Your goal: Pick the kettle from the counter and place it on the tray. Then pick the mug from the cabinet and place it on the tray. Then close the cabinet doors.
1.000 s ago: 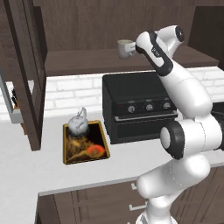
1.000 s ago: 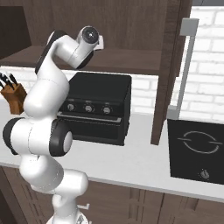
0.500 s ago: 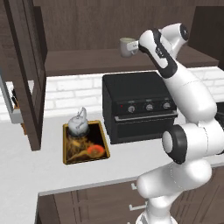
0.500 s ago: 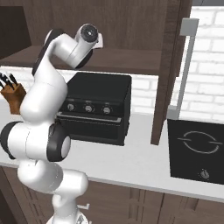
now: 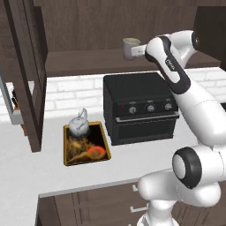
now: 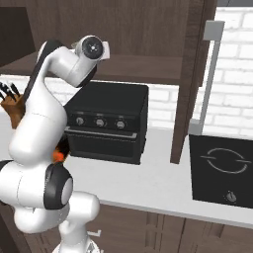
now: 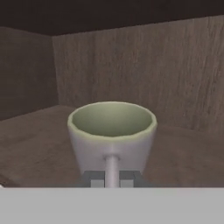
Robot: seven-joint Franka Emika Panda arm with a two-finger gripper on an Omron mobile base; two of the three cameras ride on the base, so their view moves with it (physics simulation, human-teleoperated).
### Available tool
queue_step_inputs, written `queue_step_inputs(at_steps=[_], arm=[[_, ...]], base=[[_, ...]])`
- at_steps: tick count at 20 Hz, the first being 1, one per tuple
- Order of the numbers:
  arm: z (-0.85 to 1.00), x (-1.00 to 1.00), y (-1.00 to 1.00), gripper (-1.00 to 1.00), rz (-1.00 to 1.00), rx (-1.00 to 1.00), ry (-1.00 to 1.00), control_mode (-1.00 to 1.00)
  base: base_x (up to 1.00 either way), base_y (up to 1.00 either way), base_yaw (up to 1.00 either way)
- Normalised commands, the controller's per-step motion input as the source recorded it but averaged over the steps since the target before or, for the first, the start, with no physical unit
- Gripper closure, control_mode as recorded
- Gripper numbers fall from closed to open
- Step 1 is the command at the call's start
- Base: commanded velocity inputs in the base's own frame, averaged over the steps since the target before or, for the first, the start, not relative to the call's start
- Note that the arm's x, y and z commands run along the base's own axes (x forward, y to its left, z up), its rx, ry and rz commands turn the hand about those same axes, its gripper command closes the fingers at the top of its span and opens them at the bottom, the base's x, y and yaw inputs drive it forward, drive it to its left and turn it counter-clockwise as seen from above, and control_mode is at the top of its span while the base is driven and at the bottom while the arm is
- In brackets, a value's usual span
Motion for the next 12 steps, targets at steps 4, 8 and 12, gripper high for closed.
queue_step_inputs(at_steps=[4,8,12], arm=[[0.0,-0.56,0.61,1.0,-0.03,0.0,-0.07,-1.0],[0.0,-0.34,0.86,1.0,-0.17,0.0,0.0,-1.0],[0.0,-0.2,0.88,1.0,-0.31,0.0,0.0,-1.0]], base=[[0.0,0.0,0.0],[0.0,0.0,0.0],[0.0,0.0,0.0]])
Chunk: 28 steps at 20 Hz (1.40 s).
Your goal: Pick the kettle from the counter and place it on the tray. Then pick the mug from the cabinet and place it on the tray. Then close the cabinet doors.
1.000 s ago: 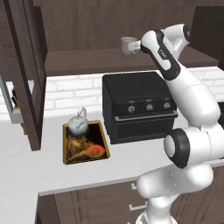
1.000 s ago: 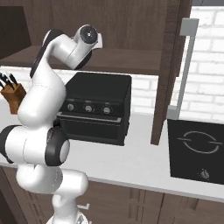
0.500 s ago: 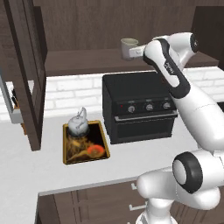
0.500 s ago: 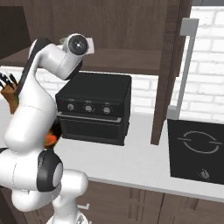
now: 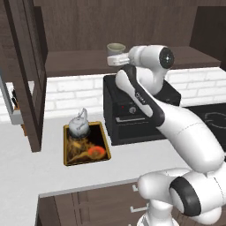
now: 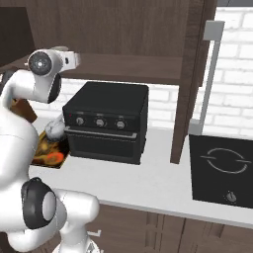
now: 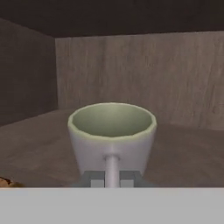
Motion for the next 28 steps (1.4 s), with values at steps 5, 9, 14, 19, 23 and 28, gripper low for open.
queue_step_inputs(at_steps=[5,9,14,19,23,28], arm=[[-0.03,-0.33,0.71,1.0,-0.4,0.03,0.0,-1.0],[-0.01,-0.48,0.11,1.0,-0.14,0.05,0.02,-1.0],[-0.01,-0.71,0.06,1.0,-0.01,0.01,0.0,-1.0],[-0.03,-0.6,0.39,1.0,-0.19,0.05,0.01,-1.0],[-0.26,-0.4,0.33,1.0,-0.2,0.04,0.05,-1.0],[-0.51,-0.21,0.2,1.0,-0.07,0.02,0.14,-1.0]], base=[[0.0,0.0,0.0],[0.0,0.0,0.0],[0.0,0.0,0.0],[0.0,0.0,0.0],[0.0,0.0,0.0],[0.0,0.0,0.0]])
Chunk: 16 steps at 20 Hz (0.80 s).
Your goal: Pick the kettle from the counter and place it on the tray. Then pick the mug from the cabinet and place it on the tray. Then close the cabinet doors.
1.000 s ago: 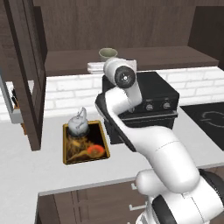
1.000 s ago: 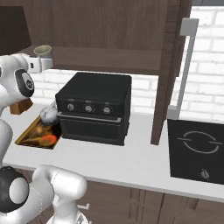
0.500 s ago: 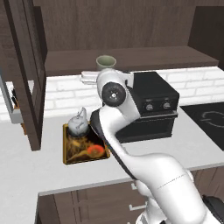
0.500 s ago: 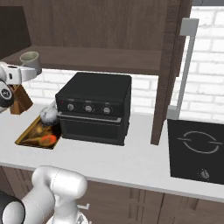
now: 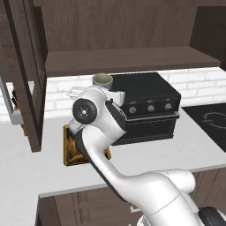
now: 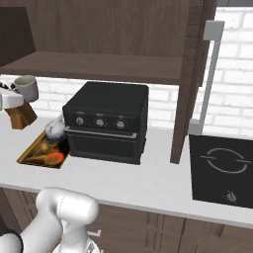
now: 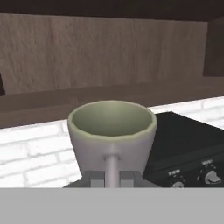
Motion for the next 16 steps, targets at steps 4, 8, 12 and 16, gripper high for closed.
queue_step_inputs(at_steps=[4,8,12,16], arm=[[-0.55,-0.11,0.0,1.0,0.0,0.04,0.08,-1.0],[-0.54,-0.13,-0.01,1.0,0.0,0.06,-0.03,-1.0],[-0.58,-0.07,-0.01,1.0,0.0,0.03,-0.08,-1.0],[-0.55,-0.03,0.01,1.0,0.0,0.01,-0.02,-1.0]], base=[[0.0,0.0,0.0],[0.0,0.0,0.0],[0.0,0.0,0.0],[0.0,0.0,0.0]])
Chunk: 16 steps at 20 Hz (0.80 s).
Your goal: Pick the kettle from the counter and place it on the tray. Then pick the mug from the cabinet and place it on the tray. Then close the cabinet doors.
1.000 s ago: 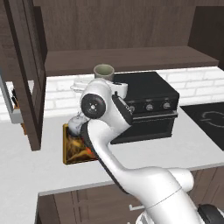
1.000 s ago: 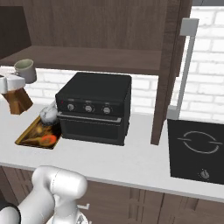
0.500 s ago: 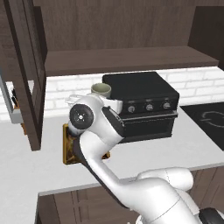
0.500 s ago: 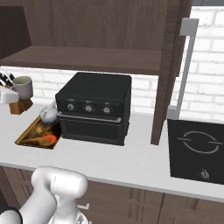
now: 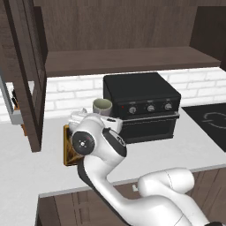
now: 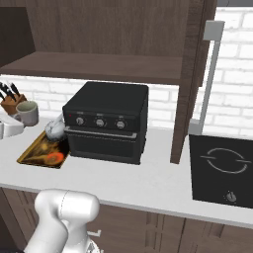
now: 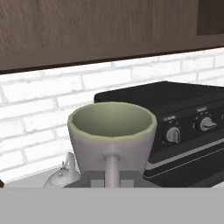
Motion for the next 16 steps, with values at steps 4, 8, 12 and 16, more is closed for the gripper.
queue_step_inputs(at_steps=[4,8,12,16], arm=[[-0.54,0.0,0.07,1.0,-0.02,0.01,0.0,-1.0],[-0.54,0.0,0.18,1.0,-0.06,0.0,0.01,-1.0],[-0.52,0.04,0.25,1.0,-0.12,0.0,0.01,-1.0],[-0.51,0.01,0.18,1.0,-0.11,0.0,0.0,-1.0]], base=[[0.0,0.0,0.0],[0.0,0.0,0.0],[0.0,0.0,0.0],[0.0,0.0,0.0]])
